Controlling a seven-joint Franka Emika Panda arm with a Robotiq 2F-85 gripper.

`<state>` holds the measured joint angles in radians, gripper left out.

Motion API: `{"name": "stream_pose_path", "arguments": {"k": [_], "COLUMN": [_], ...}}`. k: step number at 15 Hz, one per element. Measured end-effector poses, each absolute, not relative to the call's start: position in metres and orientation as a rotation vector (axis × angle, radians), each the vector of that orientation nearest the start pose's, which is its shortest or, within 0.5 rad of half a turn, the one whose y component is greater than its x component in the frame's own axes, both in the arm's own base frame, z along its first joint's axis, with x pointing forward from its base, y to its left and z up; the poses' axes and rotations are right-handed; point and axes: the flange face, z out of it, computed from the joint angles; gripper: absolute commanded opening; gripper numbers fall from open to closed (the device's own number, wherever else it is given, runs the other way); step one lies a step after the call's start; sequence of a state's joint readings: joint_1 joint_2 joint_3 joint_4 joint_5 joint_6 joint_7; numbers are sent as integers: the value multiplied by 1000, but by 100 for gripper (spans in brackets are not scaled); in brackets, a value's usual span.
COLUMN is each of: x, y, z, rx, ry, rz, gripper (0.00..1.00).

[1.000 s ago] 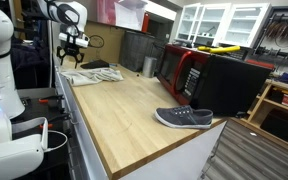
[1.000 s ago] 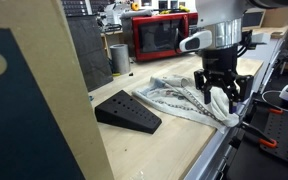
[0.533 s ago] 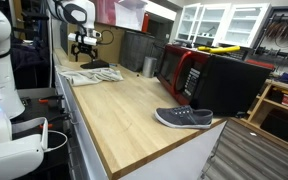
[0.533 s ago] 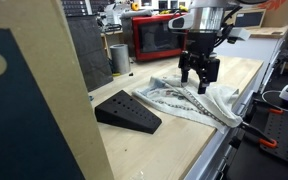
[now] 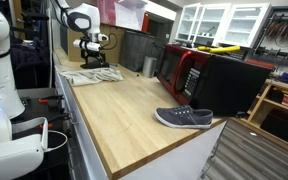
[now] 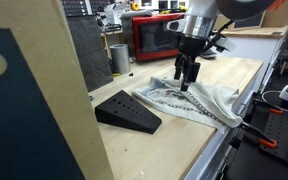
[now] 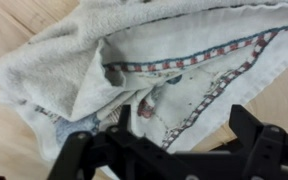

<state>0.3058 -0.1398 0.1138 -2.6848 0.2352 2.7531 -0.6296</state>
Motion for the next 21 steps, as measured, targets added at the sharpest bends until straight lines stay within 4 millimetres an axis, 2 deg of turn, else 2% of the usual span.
{"name": "stream_pose_path", "arguments": {"k": [3,16,17,18,21], "x": [401,396,396,396,396], "y": [161,151,152,154,160], "z": [300,292,291,290,286], "rx": [-2853,-3058,-3064,-3069,-3077], "ry": [-1240,-1406,-1416,-1427,-1469], "rz": [-407,-478,-488,-499,-534], "gripper": [100,100,75,74,51]}}
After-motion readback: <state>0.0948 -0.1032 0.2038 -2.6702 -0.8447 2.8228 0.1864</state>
